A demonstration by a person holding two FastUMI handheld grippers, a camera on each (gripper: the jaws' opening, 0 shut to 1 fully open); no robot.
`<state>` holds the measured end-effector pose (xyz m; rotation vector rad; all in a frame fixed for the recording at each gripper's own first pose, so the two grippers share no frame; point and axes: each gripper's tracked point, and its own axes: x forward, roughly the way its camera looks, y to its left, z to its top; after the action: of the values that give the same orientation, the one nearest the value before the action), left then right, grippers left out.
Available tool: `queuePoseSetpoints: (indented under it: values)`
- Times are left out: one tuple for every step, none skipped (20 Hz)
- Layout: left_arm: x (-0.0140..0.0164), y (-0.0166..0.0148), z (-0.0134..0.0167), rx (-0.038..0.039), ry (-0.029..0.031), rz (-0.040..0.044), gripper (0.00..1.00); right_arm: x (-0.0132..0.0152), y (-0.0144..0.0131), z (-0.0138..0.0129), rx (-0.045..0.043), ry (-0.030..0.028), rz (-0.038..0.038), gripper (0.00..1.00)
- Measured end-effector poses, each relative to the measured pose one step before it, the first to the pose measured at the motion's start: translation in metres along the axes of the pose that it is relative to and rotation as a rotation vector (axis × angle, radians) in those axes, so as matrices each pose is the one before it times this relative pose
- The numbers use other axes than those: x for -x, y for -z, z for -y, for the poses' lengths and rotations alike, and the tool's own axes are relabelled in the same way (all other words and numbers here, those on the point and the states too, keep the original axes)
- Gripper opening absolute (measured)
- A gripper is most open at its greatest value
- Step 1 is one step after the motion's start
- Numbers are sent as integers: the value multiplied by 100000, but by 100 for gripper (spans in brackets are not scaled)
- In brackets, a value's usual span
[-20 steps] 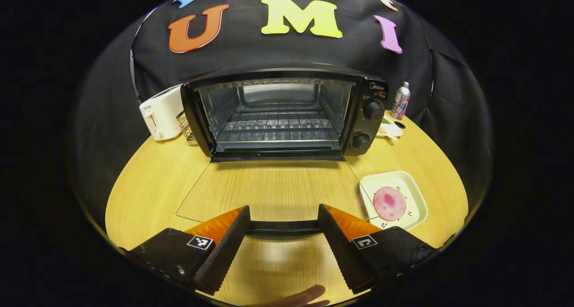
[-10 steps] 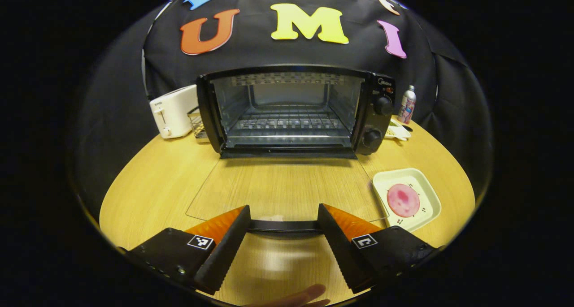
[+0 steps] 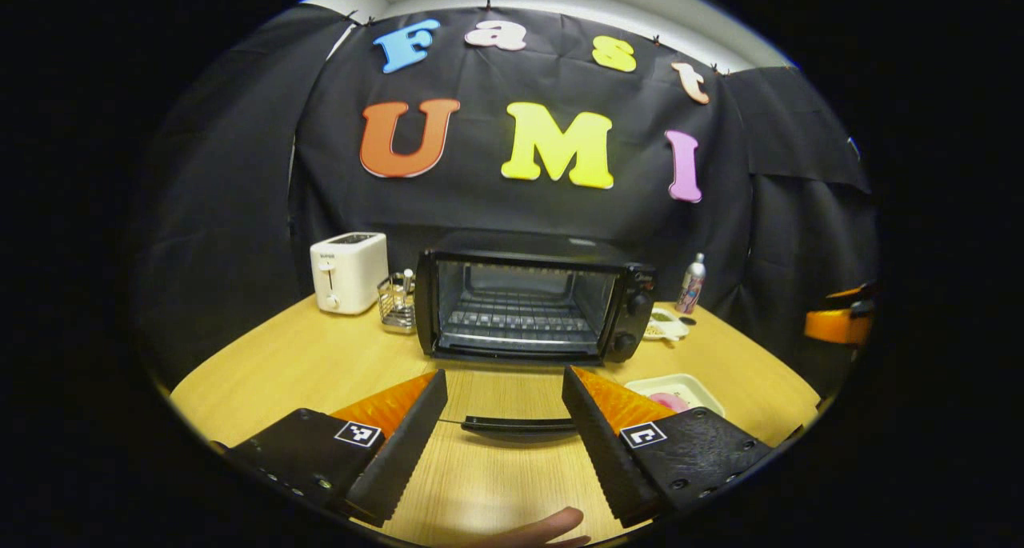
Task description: Open the electric oven with the left hand, put the food in, and close the electric oven.
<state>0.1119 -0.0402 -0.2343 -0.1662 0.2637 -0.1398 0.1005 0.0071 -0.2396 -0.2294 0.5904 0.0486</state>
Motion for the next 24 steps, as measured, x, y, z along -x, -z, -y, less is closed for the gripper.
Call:
queuePoseSetpoints:
  values:
    - [1234, -1137, -393, 6, -241, 3013, 93, -1099, 674, -179, -101, -1131, -4431, 100]
    - [1351, -1329, -320, 163, -956, 3448, 93, -1248, 697, -310, -32, -1354, -4533, 100]
    - [1215, -1255, -535, 425, -1523, 3207, 93, -1004, 525, -162, 359, -1857, -4733, 100]
    - [1170, -1042, -407, 356, -997, 2397, 93, -993, 441, -229, -558, -1615, -3879, 100]
    - [1123, -963, -230, -342, -331, 2082, 92, -954, 581, -69, -336, -903, -4484, 100]
    - [986, -867, -268, -1022, -455, 1828, 92, -1015, 866, 69, -591, -624, -4521, 100]
    - [913, -846, -306, -1270, -744, 1673, 92, -749, 432, 131, -996, -504, -3833, 100]
    - [1050, -635, -321, -1163, -750, 1390, 92, -747, 358, 65, -653, -725, -3629, 100]
    - [1029, -430, -273, -1097, -504, 1511, 92, -629, -70, 228, -1844, -457, -2030, 100]
    - [721, -271, -29, -984, 423, 960, 92, -842, -132, 224, -2073, -495, -1850, 100]
    - [744, -29, 82, -694, 433, 30, 92, -576, -14, -82, -1624, -1489, -1897, 100]
    - [637, -123, 14, -777, 32, 10, 92, -489, 101, -106, -1241, -1816, -1818, 100]
    - [513, -148, 11, -915, 281, 125, 92, -582, -26, -157, -1261, -1620, -1920, 96]
    - [401, -381, 165, -1425, 760, 727, 92, -583, 235, -59, -622, -1103, -1966, 94]
    - [305, -478, 46, -1172, -225, 906, 92, -676, 77, -208, 131, -1792, -1622, 90]
    - [287, -289, -44, -716, -785, 474, 92, -696, 216, -371, 368, -1739, -1684, 89]
    - [312, -137, -2, -242, -436, 167, 92, -783, 138, -94, -927, -872, -2103, 85]
    - [257, -114, 535, 119, 919, 25, 92, -633, 32, -168, -1361, -1540, -2185, 85]
    - [184, -56, 541, 353, 1288, 55, 93, -551, -288, -318, -2001, -2163, -1563, 83]
    - [35, -123, 131, 287, 196, 439, 92, -618, -153, -288, -1969, -1937, -1633, 80]
    - [87, 12, 23, -69, 12, -24, 92, -616, -260, -41, -2992, -564, -1253, 74]
    - [136, 95, 195, -107, 178, -17, 93, -589, -39, -182, -2144, -1497, -1960, 71]
    - [44, 40, 324, 23, 996, -87, 93, -497, 268, -176, -1450, -2031, -3552, 61]
    - [1, 170, 509, 521, 1599, -537, 93, -908, 444, -63, -1077, -1073, -2737, 48]
